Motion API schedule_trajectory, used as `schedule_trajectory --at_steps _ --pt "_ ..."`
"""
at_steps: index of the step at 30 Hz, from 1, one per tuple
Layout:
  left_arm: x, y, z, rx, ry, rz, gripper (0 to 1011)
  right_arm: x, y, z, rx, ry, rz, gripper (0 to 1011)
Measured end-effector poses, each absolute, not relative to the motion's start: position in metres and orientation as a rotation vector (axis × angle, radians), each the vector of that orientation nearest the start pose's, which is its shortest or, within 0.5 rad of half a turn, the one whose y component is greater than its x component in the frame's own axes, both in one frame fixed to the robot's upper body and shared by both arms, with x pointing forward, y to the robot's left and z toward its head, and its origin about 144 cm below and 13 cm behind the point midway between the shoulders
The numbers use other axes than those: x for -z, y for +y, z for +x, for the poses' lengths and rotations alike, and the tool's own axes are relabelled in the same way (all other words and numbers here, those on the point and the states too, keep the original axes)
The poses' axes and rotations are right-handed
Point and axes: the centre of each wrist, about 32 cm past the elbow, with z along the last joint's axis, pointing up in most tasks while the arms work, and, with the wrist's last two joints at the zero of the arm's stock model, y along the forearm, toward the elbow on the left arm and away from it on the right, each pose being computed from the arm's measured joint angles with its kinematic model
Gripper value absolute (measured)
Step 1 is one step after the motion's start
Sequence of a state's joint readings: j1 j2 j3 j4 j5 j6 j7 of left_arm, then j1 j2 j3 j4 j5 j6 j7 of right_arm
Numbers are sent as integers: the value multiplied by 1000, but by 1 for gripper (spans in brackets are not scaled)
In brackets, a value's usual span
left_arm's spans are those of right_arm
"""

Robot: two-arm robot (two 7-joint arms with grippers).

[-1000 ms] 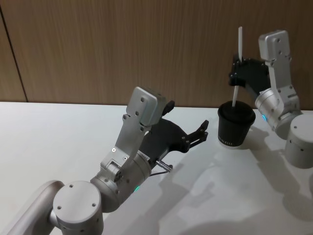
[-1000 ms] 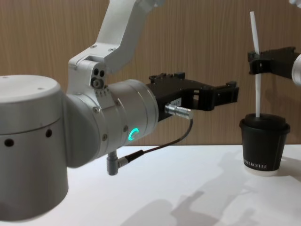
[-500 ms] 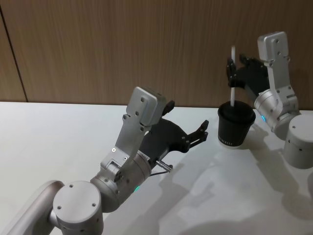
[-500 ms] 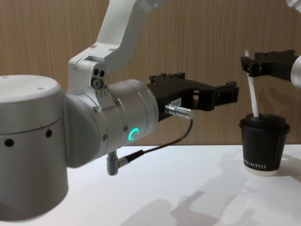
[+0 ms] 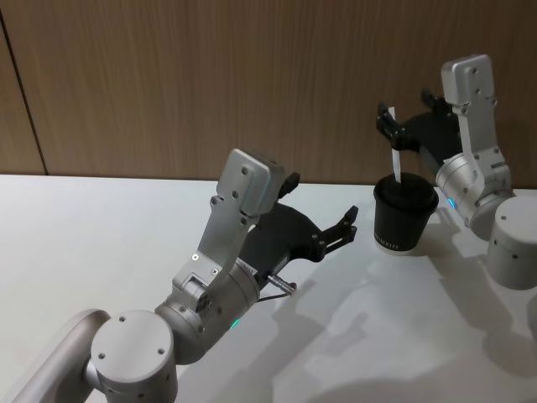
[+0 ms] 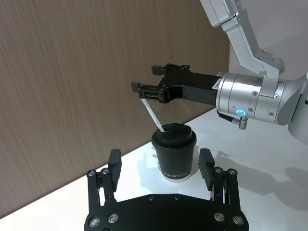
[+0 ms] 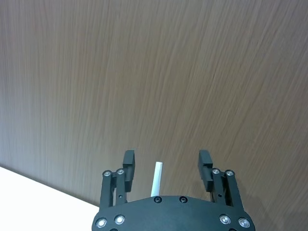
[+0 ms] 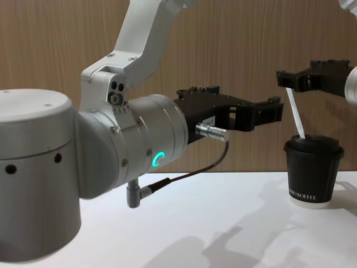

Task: Pick up the straw with one hand, pass it to the other hand, and insert it into the cup.

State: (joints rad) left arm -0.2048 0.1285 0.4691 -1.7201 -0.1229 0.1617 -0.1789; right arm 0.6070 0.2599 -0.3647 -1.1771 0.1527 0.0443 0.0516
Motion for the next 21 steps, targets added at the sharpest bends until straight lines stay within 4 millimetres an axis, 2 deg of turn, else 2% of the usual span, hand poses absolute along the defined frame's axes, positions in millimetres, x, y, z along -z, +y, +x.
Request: schedule_trajectory --at_steps 2,4,8,21 --pt "-1236 113 471 -909 -140 -38 1003 -1245 -232 609 1309 -266 -121 856" --pt "-1236 113 471 -909 -140 -38 1003 -1244 -232 609 1309 -266 -121 873" --pt "-1236 113 471 -910 -141 -38 1003 -1244 -232 609 1310 -266 -121 998" --pt "-1239 117 471 -939 -161 -36 1003 -1241 -238 593 1264 -263 -106 1001"
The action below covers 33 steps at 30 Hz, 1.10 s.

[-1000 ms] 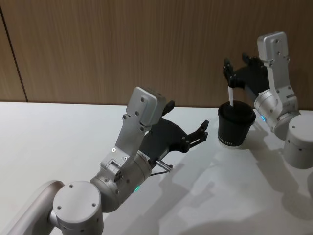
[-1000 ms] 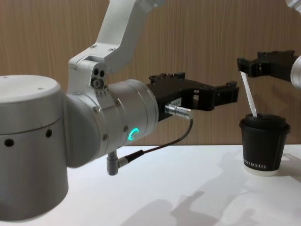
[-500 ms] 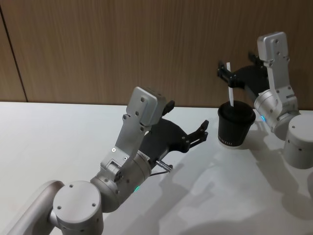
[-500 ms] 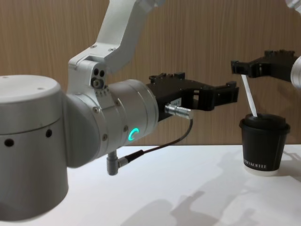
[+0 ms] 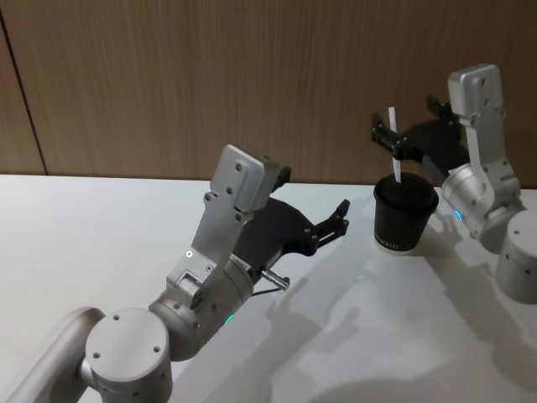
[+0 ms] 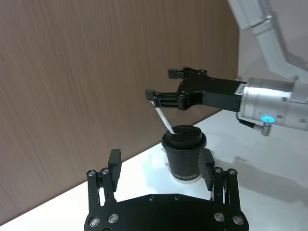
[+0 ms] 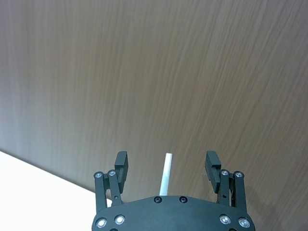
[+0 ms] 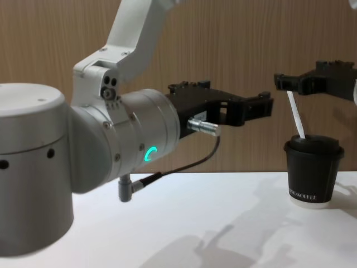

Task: Pick up the straw with one hand, pass it to the other hand, and insert it into the cup.

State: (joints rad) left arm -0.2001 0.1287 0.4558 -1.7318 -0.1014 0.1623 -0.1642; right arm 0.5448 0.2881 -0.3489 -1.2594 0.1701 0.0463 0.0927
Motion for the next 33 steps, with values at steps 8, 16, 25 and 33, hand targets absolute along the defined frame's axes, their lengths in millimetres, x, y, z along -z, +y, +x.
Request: schedule_trajectory --at_steps 8,16,25,33 --pt "-1242 120 473 -968 -180 -36 1003 -1239 -245 581 1228 -256 -91 1001" --pt "-1243 122 479 -984 -187 -38 1003 -1236 -251 571 1195 -248 -85 1001" --pt "-1240 123 486 -990 -178 -30 1003 -1234 -252 564 1160 -238 -92 1001" --pt "-1237 125 493 -991 -168 -15 1002 -1231 -247 559 1118 -224 -107 1001"
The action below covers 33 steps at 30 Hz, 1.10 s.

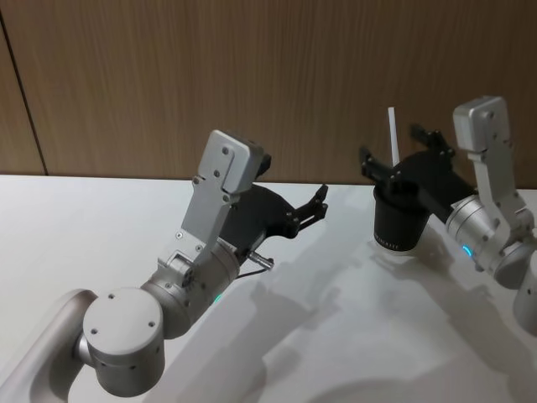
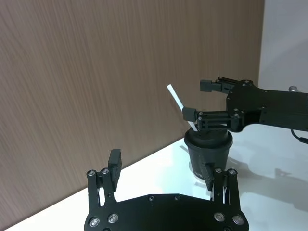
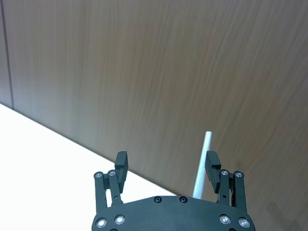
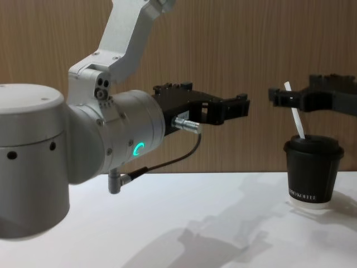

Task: Pick up the straw with one hand, pass it to the other hand, and insert it into the cup.

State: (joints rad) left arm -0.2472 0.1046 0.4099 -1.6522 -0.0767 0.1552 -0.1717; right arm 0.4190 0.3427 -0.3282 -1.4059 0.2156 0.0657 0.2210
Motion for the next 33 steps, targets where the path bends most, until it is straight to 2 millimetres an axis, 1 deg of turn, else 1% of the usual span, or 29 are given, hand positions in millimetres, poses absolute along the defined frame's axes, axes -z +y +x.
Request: schedule_trajectory --at_steps 19,33 --pt "-1233 133 511 -975 -164 6 1003 -1225 -233 555 1046 -203 -126 1001" --pt "-1232 134 516 -967 -164 7 1003 -1224 -229 555 1031 -198 -132 1001"
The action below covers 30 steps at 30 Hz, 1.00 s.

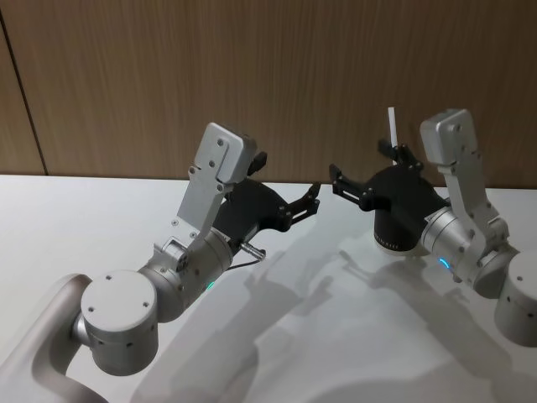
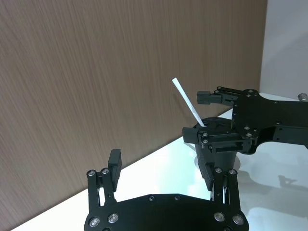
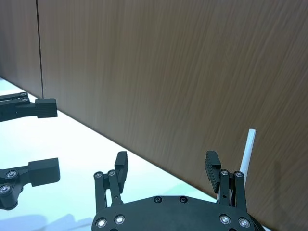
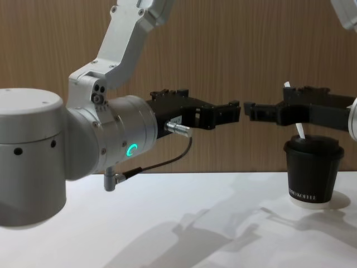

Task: Pick up the straw with one hand, pass it to the other hand, and insert it into the cup.

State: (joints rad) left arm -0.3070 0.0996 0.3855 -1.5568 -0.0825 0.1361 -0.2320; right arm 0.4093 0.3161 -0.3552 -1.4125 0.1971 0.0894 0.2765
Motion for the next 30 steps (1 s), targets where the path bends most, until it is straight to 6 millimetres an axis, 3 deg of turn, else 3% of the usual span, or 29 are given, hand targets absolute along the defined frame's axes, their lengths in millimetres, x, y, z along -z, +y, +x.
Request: schedule_trajectory --at_steps 30 --pt "-1232 135 519 -962 -164 5 1003 -1224 -227 555 1024 -196 -135 1001"
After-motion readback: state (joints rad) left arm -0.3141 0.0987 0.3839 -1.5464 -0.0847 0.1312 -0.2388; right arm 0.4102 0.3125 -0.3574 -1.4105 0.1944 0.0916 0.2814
